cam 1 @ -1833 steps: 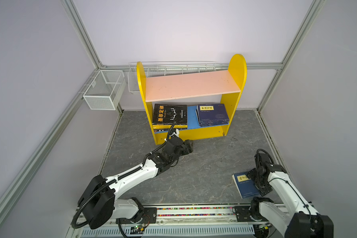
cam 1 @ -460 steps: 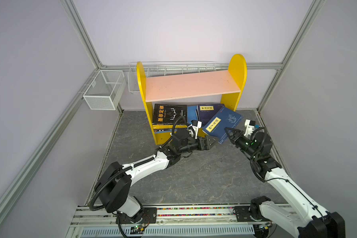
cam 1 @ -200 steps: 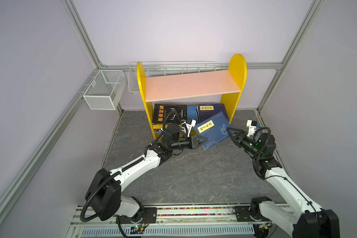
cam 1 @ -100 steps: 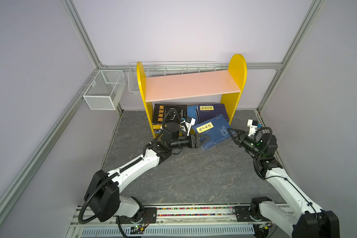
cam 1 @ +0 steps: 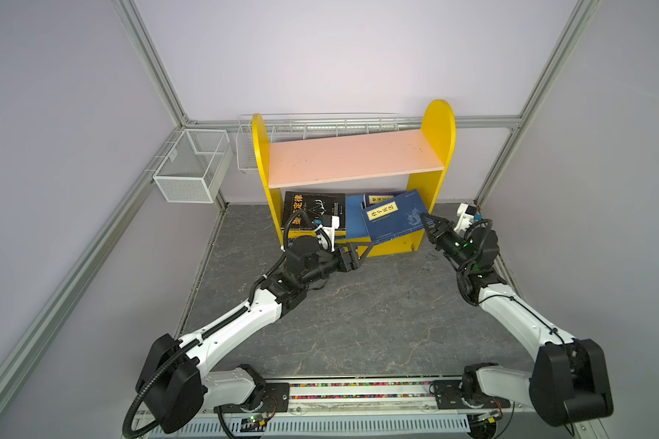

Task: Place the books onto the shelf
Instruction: 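Push the blue book onto the shelf with right gripper while left gripper releases it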

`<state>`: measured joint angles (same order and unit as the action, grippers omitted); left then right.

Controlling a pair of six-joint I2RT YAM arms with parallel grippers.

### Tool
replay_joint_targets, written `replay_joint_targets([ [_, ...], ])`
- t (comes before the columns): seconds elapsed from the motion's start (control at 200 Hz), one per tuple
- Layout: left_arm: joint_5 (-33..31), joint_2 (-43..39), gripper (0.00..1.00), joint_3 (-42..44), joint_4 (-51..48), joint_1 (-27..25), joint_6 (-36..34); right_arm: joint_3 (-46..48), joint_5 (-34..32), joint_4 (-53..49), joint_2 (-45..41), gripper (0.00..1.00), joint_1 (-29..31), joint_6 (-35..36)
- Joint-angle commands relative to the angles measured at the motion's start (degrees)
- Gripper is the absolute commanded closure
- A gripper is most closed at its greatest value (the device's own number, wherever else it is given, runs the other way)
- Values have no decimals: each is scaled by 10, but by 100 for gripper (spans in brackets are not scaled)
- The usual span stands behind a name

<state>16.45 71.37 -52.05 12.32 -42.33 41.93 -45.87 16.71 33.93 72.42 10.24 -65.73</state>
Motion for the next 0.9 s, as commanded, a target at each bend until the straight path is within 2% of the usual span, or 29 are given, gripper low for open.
replay_joint_targets([
  [0.0,-27,-20,28,13,-4,1,-3,-41,-75,-13,19,94,29,42],
  [0.43,-24,-48,28,37,-20,1,-7,-149,-200,-1,155,94,79,55],
  [0.62,-20,-49,28,45,-18,1,-7,-162,-236,-25,172,94,79,68],
  [0.745,-18,-43,28,47,-12,1,-4,-172,-264,-79,174,94,80,86],
  [0.785,-15,-40,28,46,-9,1,-2,-180,-272,-106,175,90,80,87],
  [0.825,-12,-37,28,46,-6,1,-1,-189,-280,-140,177,81,80,84],
  [0.895,-8,-33,28,45,0,1,3,-202,-290,-181,181,49,79,78],
])
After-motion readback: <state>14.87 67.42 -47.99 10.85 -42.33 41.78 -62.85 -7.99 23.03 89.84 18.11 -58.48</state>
